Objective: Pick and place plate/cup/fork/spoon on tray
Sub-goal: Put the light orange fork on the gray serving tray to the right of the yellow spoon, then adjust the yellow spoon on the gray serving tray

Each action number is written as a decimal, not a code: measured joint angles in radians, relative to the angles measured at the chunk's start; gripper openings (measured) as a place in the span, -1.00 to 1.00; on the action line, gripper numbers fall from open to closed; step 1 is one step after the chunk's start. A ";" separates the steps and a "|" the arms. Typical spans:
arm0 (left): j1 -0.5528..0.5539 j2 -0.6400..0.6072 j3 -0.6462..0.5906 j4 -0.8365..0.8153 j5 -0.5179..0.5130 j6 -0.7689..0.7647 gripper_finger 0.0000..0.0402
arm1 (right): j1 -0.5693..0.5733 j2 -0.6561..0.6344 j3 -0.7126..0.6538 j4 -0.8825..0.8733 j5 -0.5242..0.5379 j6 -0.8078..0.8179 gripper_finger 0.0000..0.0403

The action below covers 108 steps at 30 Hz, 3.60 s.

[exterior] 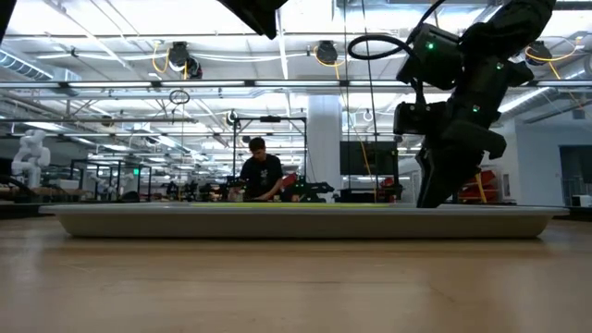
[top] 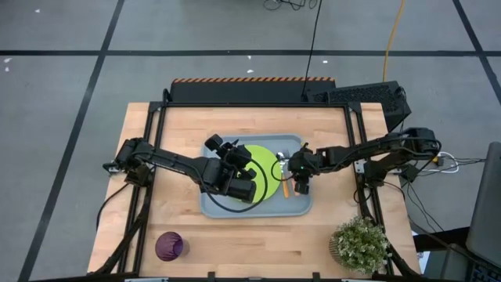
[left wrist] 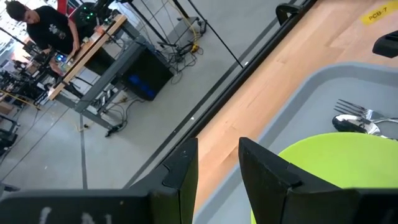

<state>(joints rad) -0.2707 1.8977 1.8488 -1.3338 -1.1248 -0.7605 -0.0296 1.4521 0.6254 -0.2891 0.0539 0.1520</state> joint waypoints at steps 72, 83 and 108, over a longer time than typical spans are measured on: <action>-0.016 0.000 0.000 -0.001 0.000 0.043 -0.40 | 0.022 0.026 0.236 -0.175 -0.056 -0.670 -0.40; -0.019 0.000 0.000 -0.001 0.000 0.049 -0.40 | 0.022 0.065 0.236 -0.167 -0.122 -0.616 -0.40; -0.023 0.000 0.000 -0.009 0.000 0.048 -0.40 | 0.018 0.193 0.240 -0.099 -0.137 -0.571 -0.40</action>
<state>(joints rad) -0.2932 1.8975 1.8484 -1.3428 -1.1244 -0.7120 -0.0120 1.6455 0.8650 -0.3877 -0.0830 -0.4194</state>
